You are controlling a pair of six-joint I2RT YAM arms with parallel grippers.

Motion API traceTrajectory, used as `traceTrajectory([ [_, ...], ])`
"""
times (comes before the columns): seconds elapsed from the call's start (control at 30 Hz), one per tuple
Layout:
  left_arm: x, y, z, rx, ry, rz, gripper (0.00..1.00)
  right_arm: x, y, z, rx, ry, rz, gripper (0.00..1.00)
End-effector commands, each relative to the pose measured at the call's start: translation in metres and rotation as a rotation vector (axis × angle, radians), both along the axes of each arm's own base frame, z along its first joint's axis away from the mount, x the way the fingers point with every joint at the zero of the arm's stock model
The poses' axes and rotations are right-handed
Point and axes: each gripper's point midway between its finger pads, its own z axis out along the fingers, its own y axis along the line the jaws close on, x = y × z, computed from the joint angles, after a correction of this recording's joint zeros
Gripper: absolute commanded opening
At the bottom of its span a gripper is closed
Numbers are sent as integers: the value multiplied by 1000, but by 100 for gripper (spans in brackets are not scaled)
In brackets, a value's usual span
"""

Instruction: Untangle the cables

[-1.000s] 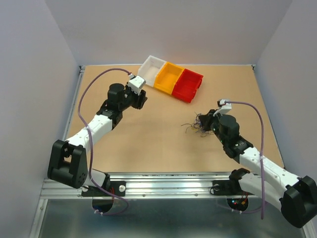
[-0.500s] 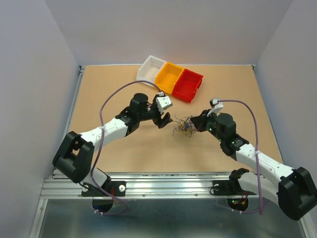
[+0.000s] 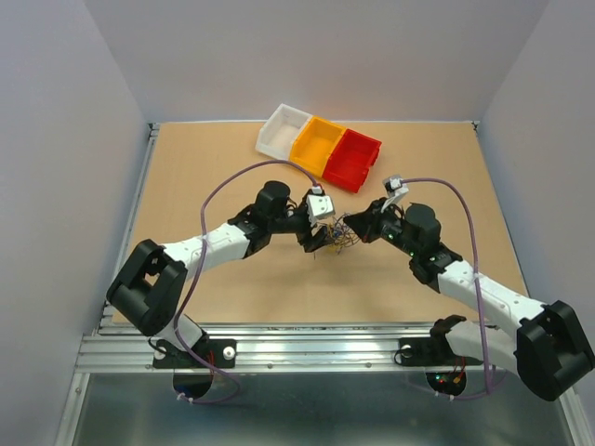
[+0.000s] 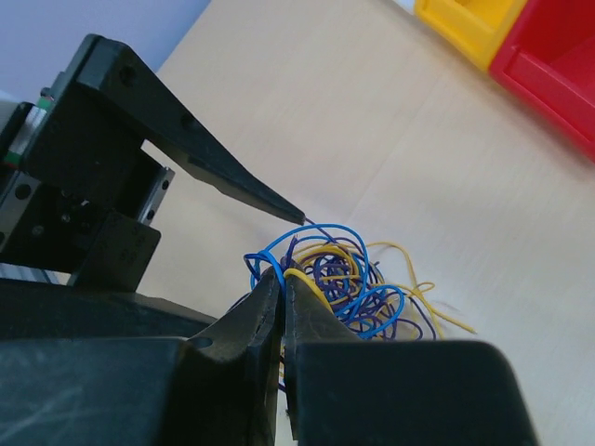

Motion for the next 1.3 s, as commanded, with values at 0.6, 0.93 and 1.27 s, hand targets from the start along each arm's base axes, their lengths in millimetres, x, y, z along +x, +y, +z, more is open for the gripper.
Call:
traceTrajectory([
  [0.6, 62, -10, -60, 185, 44, 220, 0, -29, -35, 186, 225, -421, -94, 0],
  [0.93, 74, 28, 4, -13, 101, 178, 0, -17, -96, 178, 177, -403, -427, 4],
  [1.27, 0, 11, 31, -25, 112, -103, 0, -13, -26, 111, 11, -412, -54, 64],
])
